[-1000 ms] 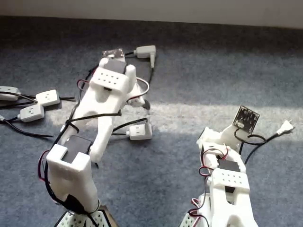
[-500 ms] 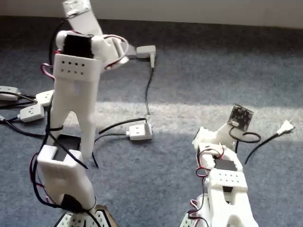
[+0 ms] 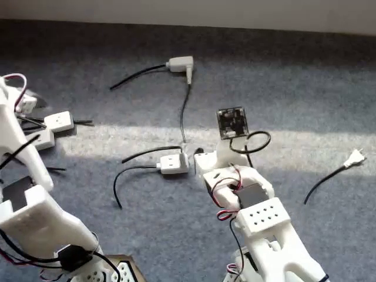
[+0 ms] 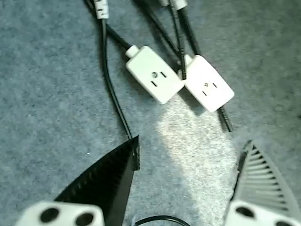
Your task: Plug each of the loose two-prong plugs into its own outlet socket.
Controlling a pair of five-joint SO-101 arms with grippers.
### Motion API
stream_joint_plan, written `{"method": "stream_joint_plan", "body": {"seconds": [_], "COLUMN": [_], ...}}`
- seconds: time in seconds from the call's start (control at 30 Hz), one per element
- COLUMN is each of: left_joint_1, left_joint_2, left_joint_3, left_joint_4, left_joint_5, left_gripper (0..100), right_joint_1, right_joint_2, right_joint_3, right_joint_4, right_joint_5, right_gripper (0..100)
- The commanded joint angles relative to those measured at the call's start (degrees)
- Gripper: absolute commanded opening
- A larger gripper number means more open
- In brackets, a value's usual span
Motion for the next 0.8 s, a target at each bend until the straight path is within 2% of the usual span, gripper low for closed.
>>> {"method": "stream_joint_plan", "body": {"seconds": [0.0,0.17,0.3,0.47,0.63,0.77], "left_joint_1": [-5.0,-4.8,-2.9,-1.8,-2.2,-2.2], "left_joint_2": [-0.2,-0.2,-0.2,-0.2,-0.2,-0.2], "left_joint_3": [12.4,27.5,34.9,36.6,38.4,38.5], "left_joint_4": [0.1,-3.3,-7.5,-7.8,-8.0,-8.1], "left_joint_5": [0.4,0.7,0.9,0.9,0.9,0.9], "left_gripper": [34,33,33,33,33,33], "right_joint_1": [-5.1,-8.9,-9.8,-9.9,-9.9,-9.7], "right_joint_2": [-0.5,1.6,11.6,22.8,27.9,30.3], "right_joint_3": [-3.4,-3.4,-4.2,-5.3,-6.8,-8.4], "right_joint_4": [-0.6,-1.0,-3.6,-13.1,-19.0,-21.1], "right_joint_5": [-1.2,-1.0,-1.2,-1.2,-1.2,-0.9], "right_gripper": [19.9,19.9,19.9,19.8,19.4,11.3]}}
